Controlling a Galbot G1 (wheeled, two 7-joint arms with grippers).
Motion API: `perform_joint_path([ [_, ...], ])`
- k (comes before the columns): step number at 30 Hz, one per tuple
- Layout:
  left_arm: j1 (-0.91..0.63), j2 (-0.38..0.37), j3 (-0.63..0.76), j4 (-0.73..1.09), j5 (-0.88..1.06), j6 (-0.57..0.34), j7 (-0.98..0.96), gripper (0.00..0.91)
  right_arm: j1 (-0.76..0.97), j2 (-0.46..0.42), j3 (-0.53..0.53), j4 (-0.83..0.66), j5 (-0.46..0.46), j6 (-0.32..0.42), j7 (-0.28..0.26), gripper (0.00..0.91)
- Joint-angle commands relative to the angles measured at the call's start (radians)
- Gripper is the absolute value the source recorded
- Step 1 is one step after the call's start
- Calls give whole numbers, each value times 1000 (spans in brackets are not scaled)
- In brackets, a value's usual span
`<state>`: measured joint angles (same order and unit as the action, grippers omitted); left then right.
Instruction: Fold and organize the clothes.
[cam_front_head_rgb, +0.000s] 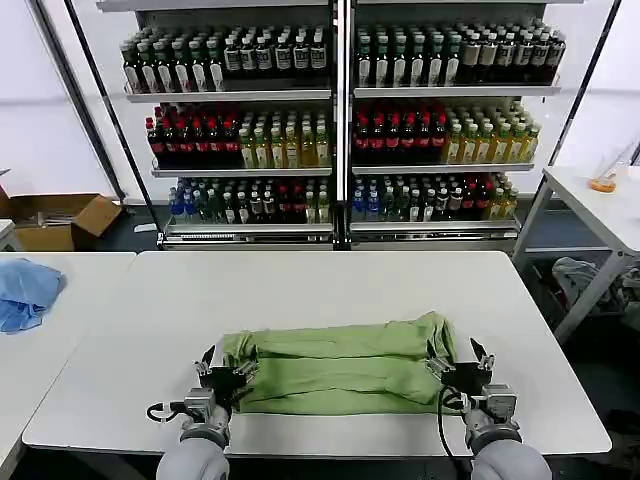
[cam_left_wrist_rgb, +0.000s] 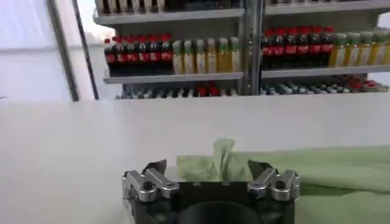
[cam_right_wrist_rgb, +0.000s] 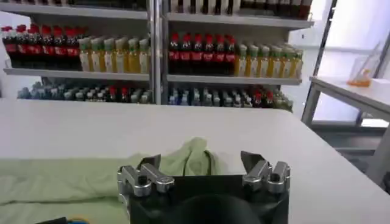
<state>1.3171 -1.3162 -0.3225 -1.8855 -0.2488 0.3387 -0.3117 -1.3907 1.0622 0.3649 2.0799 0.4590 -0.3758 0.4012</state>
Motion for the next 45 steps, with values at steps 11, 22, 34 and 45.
perform_joint_path([
  [11,1,-72,6,108,85,7,-33,50,-36,-1,9,11,-32,19,-3,907],
  [22,-17,-42,-31,107,-3,13,-8,40,-14,6,-1,6,-27,22,7,907],
  [34,-70,90,-213,27,9,60,-8,30,5,-9,-2,13,-17,20,9,907],
  [45,-74,240,-276,-114,-80,89,65,30,30,-18,-12,-2,-13,20,7,907],
])
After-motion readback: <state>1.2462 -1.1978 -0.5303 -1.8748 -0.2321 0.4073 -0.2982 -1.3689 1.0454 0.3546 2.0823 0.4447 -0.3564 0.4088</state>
